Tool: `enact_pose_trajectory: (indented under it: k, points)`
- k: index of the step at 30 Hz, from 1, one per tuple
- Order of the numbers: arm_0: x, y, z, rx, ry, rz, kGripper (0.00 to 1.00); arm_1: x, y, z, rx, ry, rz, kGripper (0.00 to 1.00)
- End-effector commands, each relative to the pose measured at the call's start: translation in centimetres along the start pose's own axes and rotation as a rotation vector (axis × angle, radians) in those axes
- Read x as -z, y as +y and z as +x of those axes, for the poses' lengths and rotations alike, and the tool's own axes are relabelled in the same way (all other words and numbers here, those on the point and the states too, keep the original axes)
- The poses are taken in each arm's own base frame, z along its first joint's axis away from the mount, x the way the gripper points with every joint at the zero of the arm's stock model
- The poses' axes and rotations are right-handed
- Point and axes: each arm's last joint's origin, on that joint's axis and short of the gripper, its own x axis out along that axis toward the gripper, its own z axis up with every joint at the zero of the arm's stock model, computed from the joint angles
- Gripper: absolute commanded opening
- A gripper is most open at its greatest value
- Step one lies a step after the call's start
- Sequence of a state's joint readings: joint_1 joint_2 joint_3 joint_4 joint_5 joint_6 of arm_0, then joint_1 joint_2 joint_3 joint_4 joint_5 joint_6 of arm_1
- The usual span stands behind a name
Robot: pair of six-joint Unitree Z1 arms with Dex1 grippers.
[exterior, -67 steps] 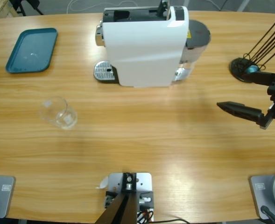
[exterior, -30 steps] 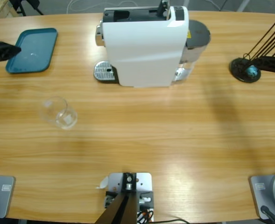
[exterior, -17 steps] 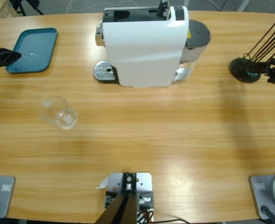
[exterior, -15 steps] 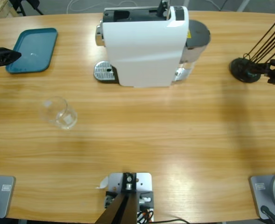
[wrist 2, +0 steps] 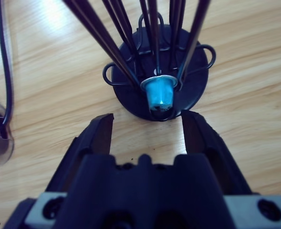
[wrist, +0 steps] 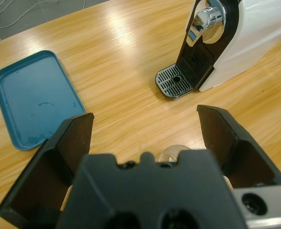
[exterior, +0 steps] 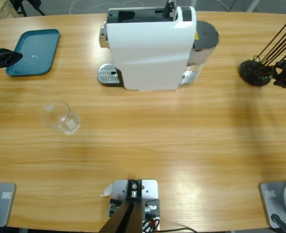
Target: Pour coffee
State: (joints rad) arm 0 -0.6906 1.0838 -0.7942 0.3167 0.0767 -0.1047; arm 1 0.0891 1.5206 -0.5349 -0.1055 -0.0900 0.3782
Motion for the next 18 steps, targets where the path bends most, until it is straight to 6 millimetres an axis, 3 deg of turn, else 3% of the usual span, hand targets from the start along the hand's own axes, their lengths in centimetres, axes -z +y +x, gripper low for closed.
enact_pose_trajectory:
  k: [1, 18]
  points:
    - [1.18, 0.12, 0.87, 0.001, 0.042, -0.001, 0.931, 0.46, -0.25, 1.78, 0.019, 0.048, -0.006, 0.6]
    - [1.37, 0.09, 0.97, 0.011, 0.043, -0.002, 0.931, -0.4, -0.59, 2.54, 0.051, 0.02, 0.013, 0.6]
